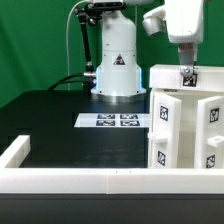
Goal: Assemble cabinet
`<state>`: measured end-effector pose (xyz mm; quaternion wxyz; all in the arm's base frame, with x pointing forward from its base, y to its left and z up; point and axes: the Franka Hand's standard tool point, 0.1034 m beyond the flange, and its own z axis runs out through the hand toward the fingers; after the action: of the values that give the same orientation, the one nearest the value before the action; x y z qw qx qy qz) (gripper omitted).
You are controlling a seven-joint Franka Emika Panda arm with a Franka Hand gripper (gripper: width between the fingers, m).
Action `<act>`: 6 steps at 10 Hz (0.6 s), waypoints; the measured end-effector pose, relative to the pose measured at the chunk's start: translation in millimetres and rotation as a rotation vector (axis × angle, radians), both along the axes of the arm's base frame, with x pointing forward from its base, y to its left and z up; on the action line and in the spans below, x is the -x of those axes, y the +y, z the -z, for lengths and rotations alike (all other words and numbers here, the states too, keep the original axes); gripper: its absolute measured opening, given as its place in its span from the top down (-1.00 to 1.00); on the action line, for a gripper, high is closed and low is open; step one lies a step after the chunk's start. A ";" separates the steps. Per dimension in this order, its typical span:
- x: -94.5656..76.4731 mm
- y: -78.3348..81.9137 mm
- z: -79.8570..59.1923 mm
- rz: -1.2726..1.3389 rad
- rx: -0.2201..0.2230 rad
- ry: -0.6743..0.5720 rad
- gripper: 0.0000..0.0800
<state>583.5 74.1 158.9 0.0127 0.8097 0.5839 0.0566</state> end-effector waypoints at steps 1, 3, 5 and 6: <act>0.1 0.0 0.1 0.037 -0.004 0.002 -0.39; 0.1 -0.4 0.1 0.046 -0.005 0.002 -0.39; 0.1 -0.3 0.1 0.306 -0.034 0.015 -0.39; 0.3 -0.3 0.3 0.417 -0.046 0.020 -0.39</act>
Offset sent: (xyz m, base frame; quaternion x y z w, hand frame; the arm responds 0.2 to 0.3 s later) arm 0.0000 0.0000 0.0000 0.0000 0.0000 0.1938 0.9810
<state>583.2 73.8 158.6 -0.0003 0.9137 0.4022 0.0580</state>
